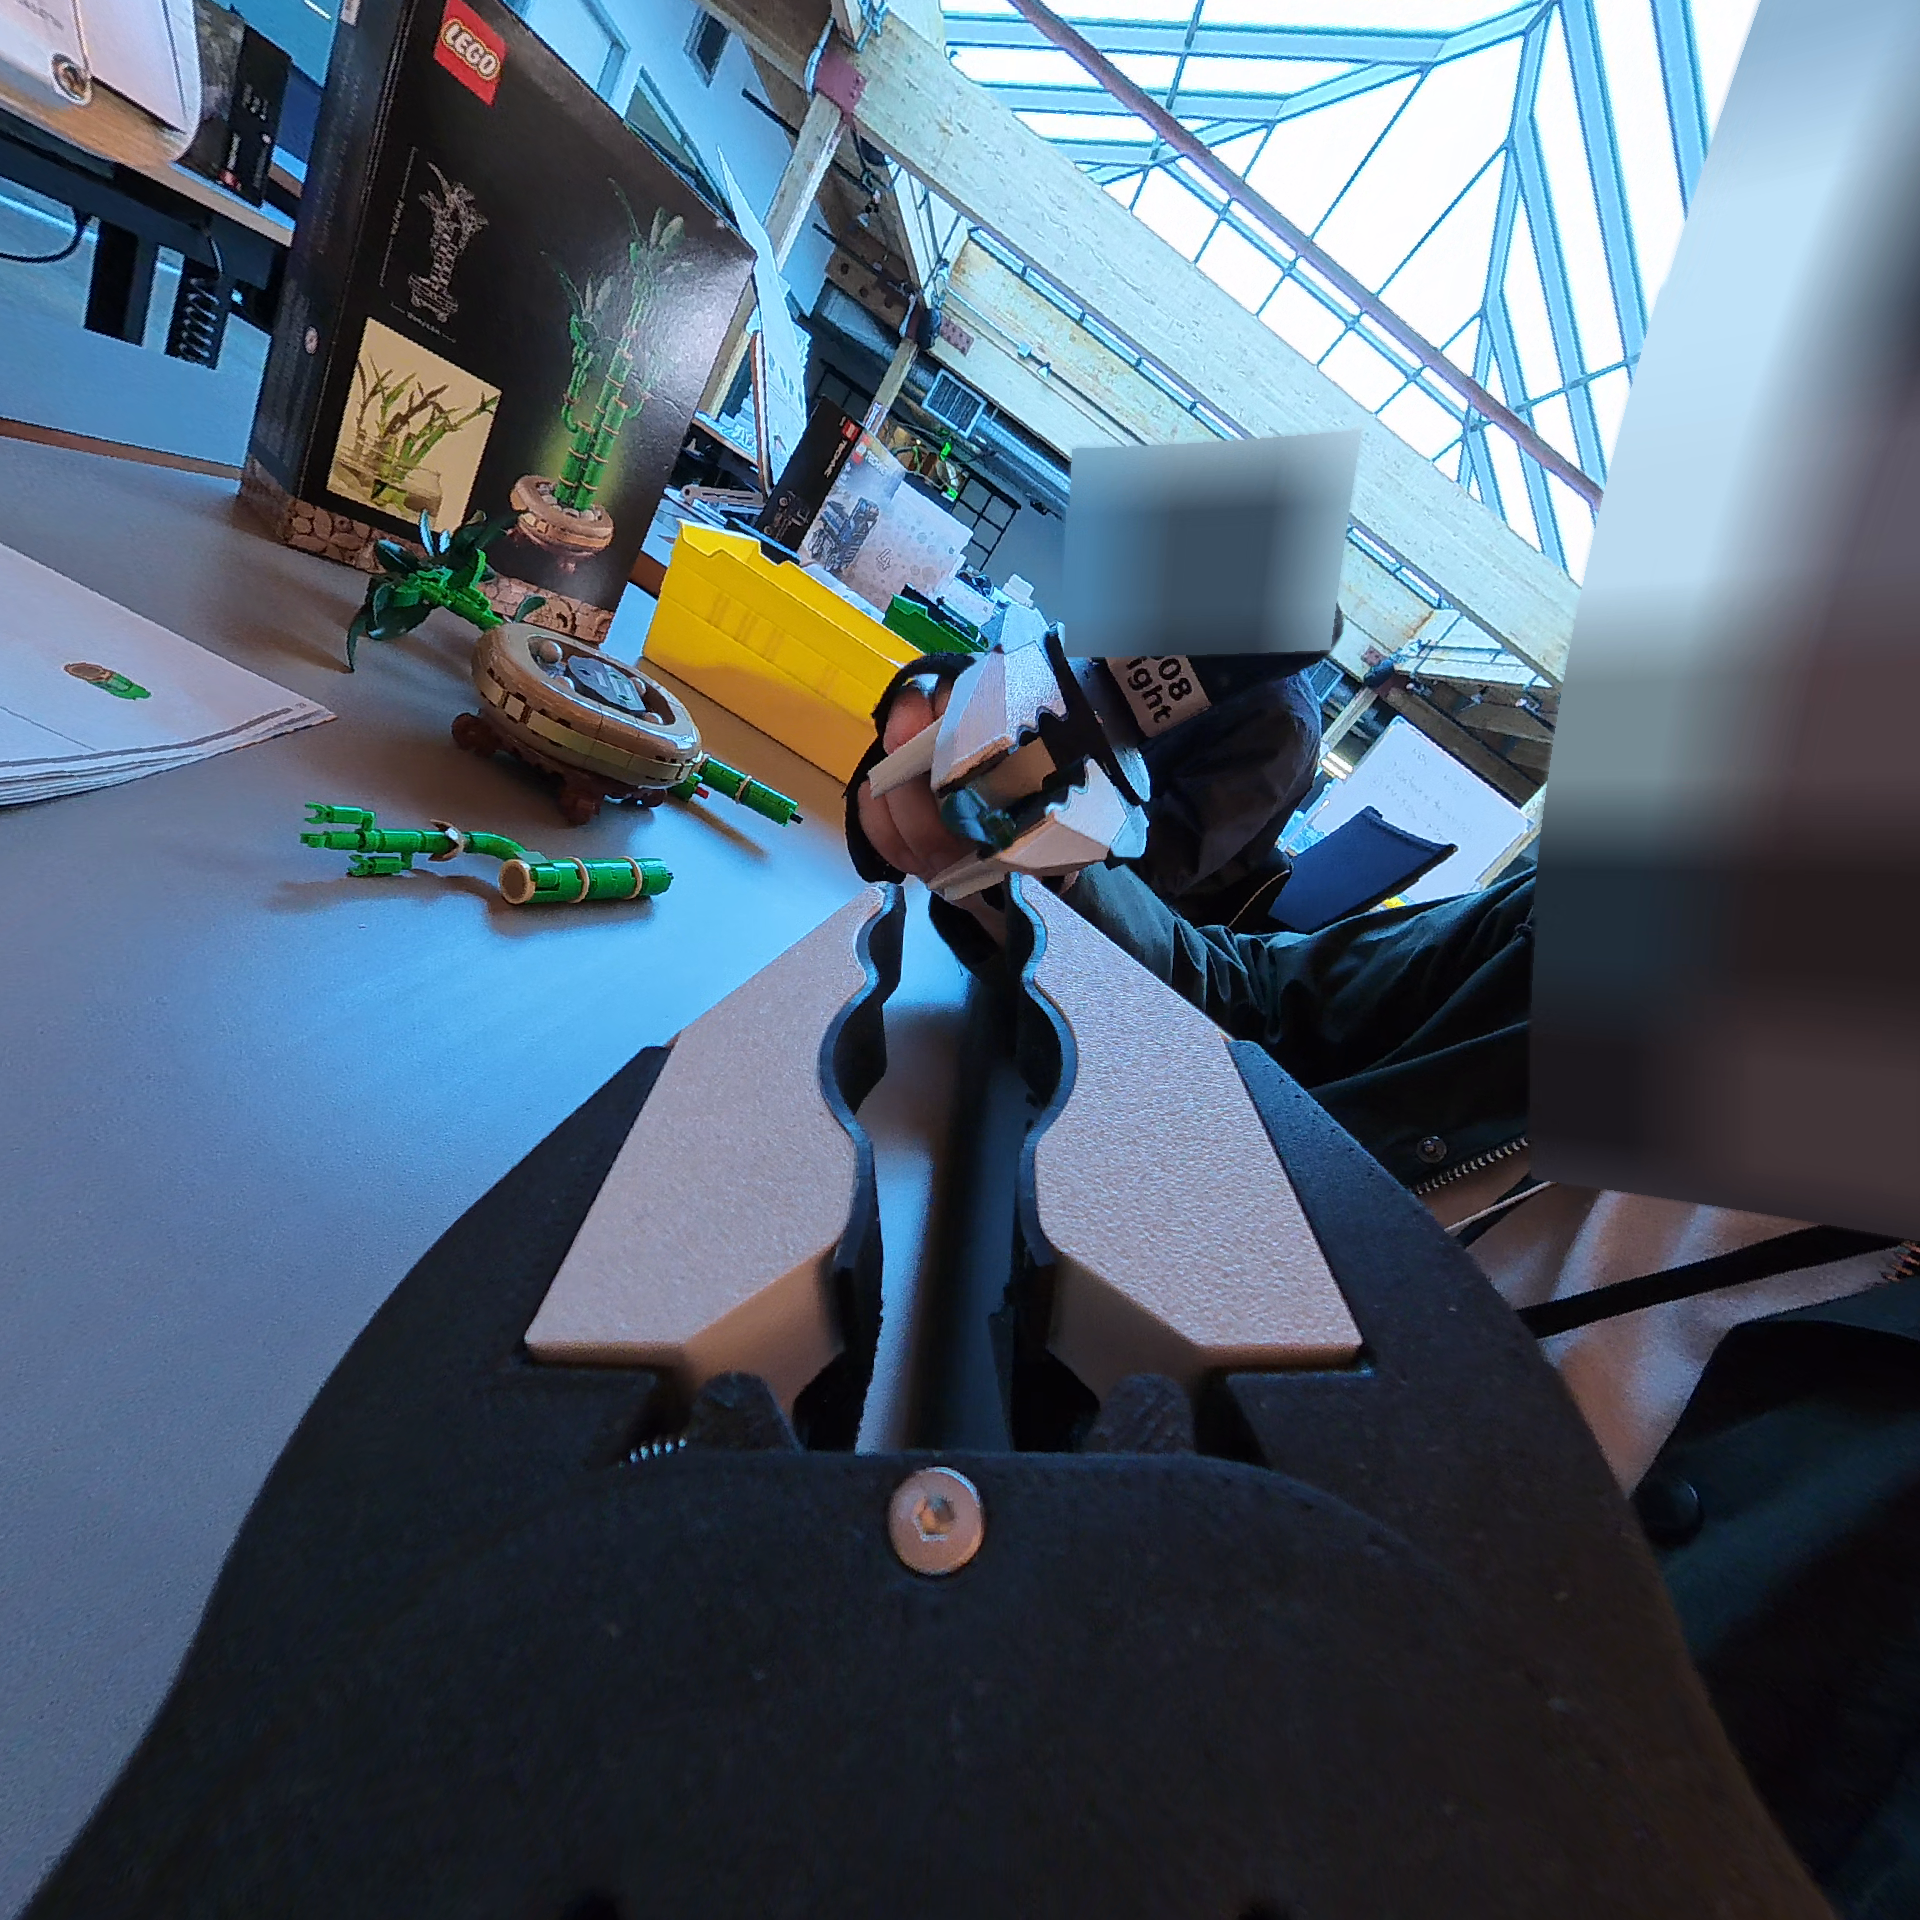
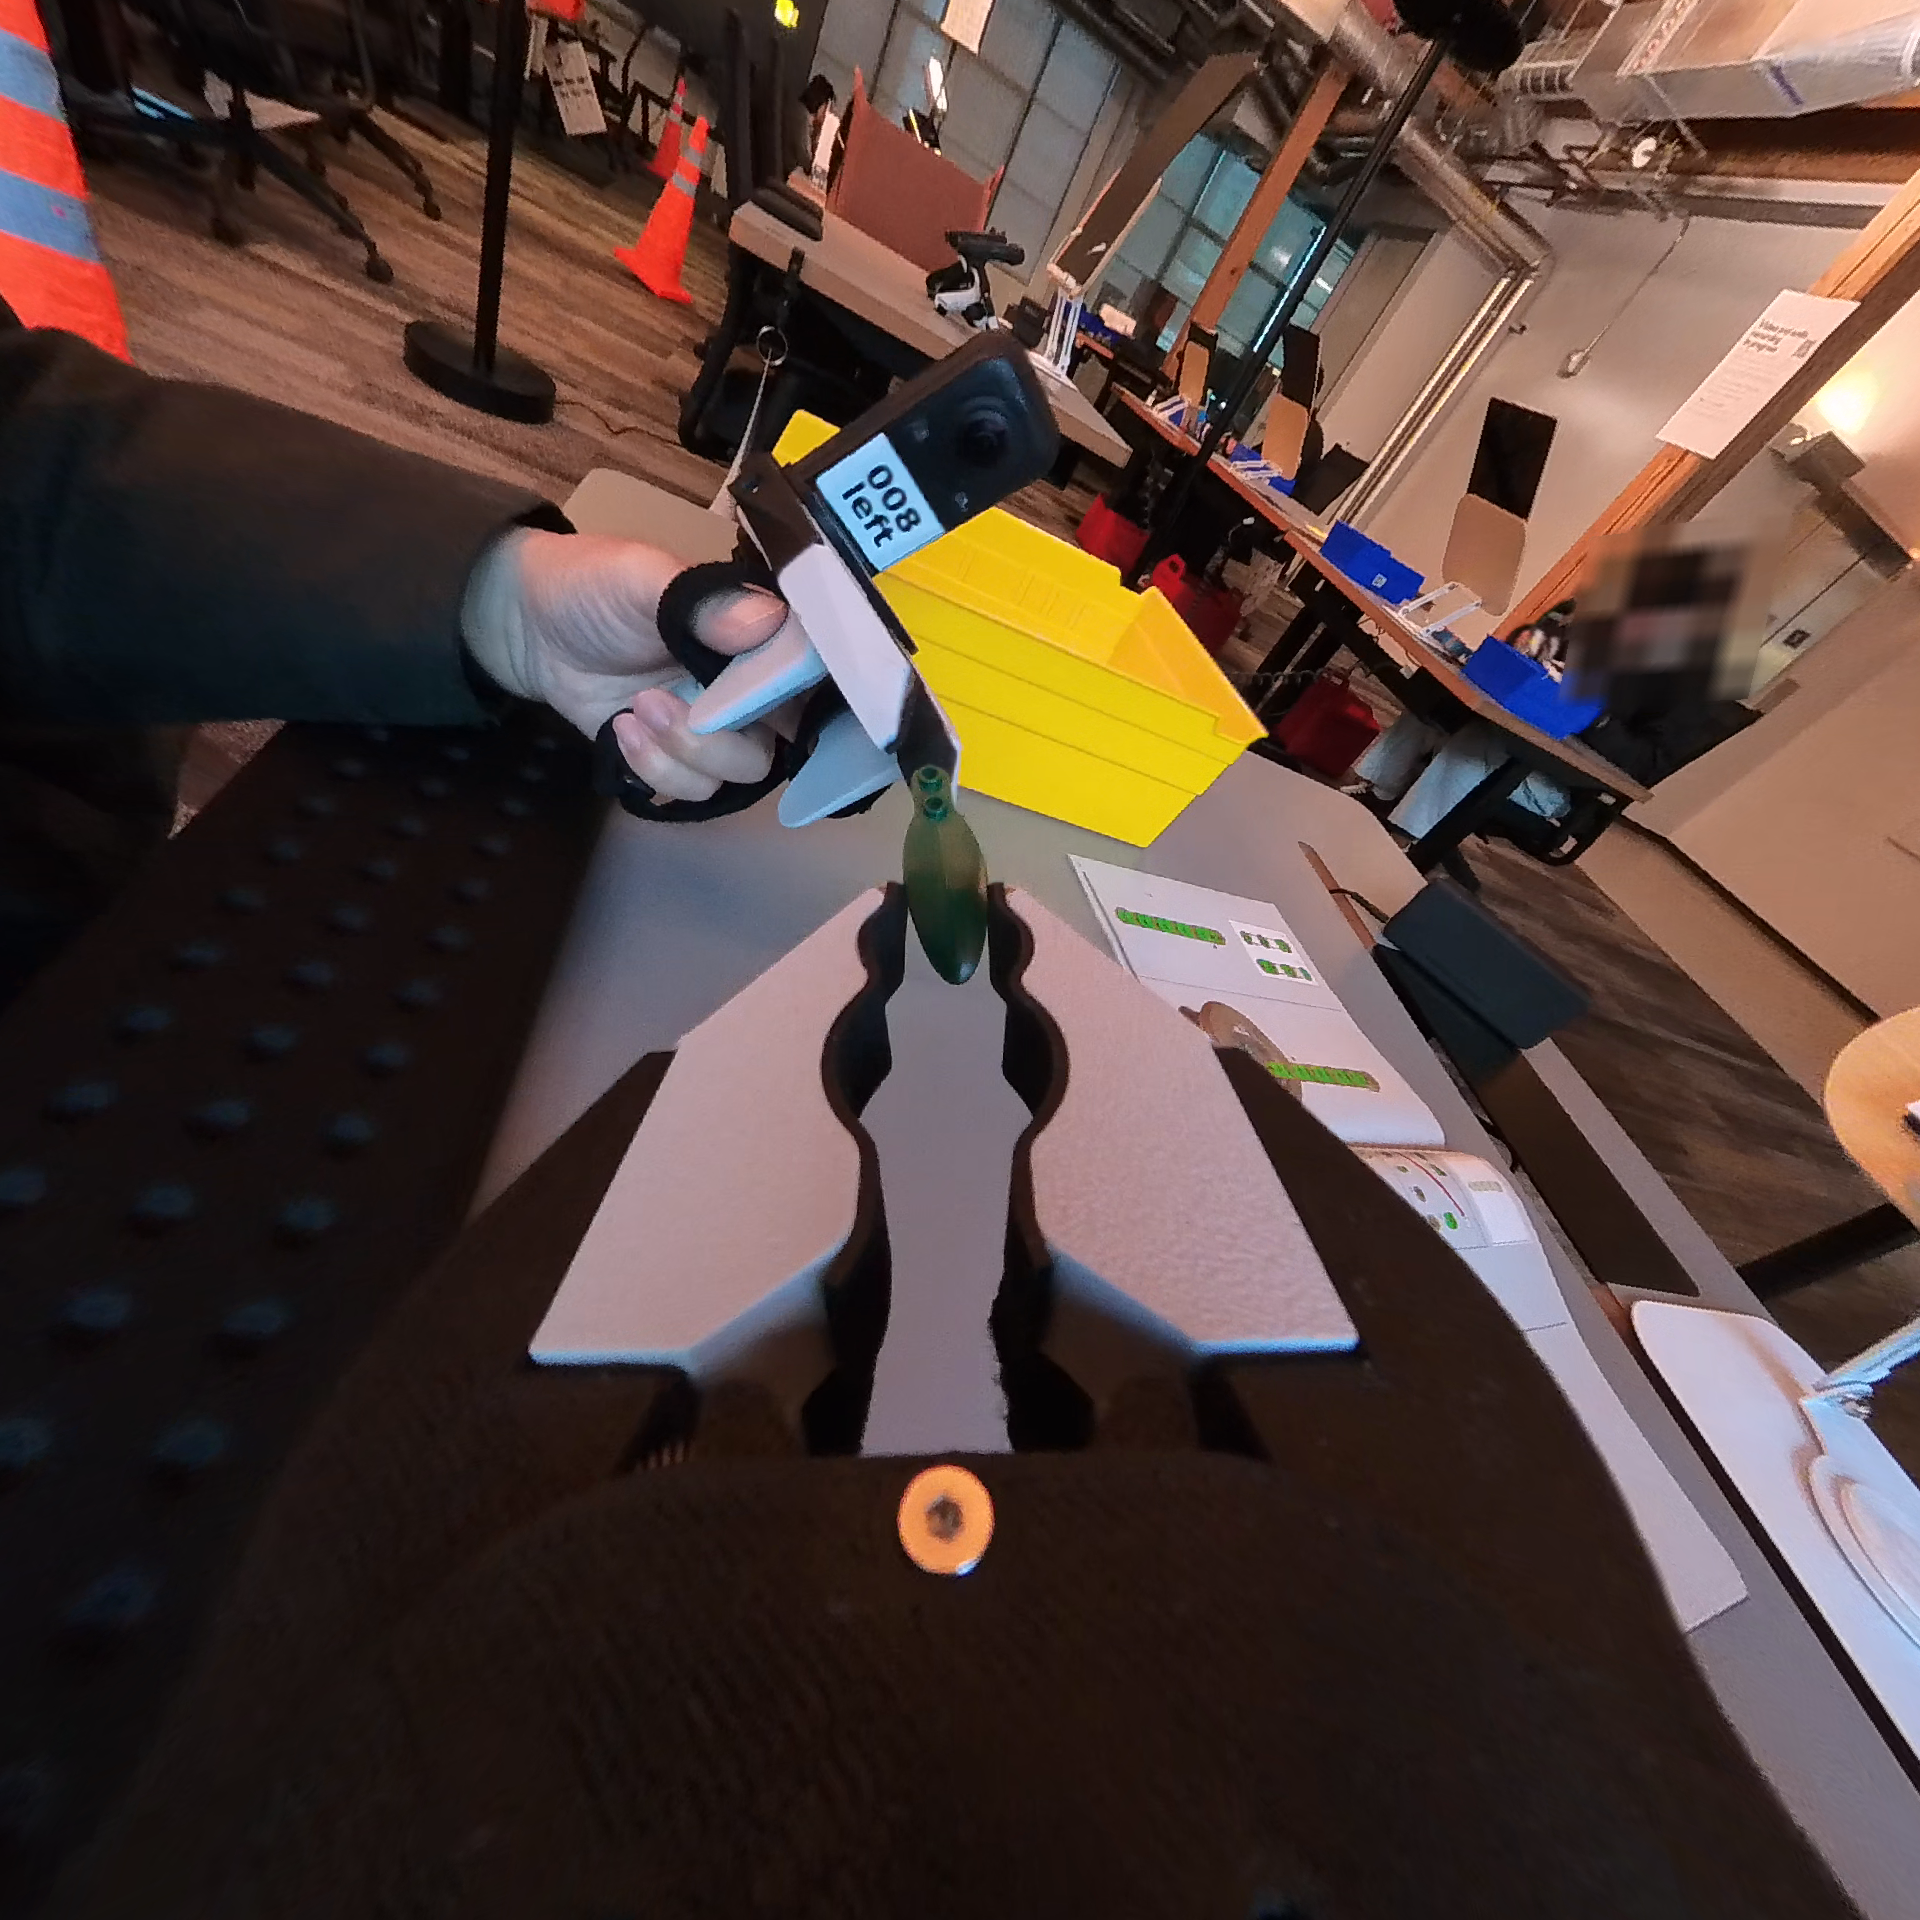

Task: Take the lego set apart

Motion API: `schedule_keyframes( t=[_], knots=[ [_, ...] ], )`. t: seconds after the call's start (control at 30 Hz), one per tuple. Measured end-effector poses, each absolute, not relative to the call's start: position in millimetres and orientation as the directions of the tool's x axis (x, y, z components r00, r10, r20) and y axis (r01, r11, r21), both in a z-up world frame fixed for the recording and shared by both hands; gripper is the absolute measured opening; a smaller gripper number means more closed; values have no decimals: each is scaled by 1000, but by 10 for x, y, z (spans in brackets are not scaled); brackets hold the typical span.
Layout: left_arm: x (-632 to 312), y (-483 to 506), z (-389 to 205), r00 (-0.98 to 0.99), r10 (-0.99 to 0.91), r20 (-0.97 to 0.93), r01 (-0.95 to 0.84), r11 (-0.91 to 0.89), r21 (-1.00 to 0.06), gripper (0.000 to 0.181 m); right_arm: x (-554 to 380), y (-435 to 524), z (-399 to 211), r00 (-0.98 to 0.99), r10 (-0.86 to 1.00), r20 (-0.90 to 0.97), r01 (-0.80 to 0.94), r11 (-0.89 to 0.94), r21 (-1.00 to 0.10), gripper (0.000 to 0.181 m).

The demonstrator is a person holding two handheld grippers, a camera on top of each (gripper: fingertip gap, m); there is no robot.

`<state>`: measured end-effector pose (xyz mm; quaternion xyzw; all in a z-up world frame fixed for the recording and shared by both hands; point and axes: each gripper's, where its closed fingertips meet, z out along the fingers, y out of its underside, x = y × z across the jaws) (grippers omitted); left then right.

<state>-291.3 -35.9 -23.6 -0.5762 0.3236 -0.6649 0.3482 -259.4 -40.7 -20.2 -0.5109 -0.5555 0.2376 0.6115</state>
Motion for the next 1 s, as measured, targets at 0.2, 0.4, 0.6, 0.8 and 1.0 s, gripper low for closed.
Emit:
schedule_keyframes(
  t=[0.2,0.4,0.6,0.8,1.0],
  knots=[
    [-2909,-363,-240,-92,-838,539,86,-546,-834,17,-2606,-401,-248,263,852,453,302,374,-877,14],
    [-2909,-364,-242,-93,-836,540,85,-547,-833,17,-2610,-399,-265,260,846,466,314,383,-869,14],
    [-2909,-365,-244,-92,-836,540,84,-547,-833,17,-2610,-393,-275,260,844,470,321,384,-866,14],
    [-2909,-366,-243,-91,-837,539,84,-546,-834,17,-2598,-379,-261,268,847,459,312,374,-873,14],
    [-2912,-366,-240,-91,-838,538,85,-545,-834,17,-2592,-363,-269,274,850,450,315,363,-877,14]
  ],
)
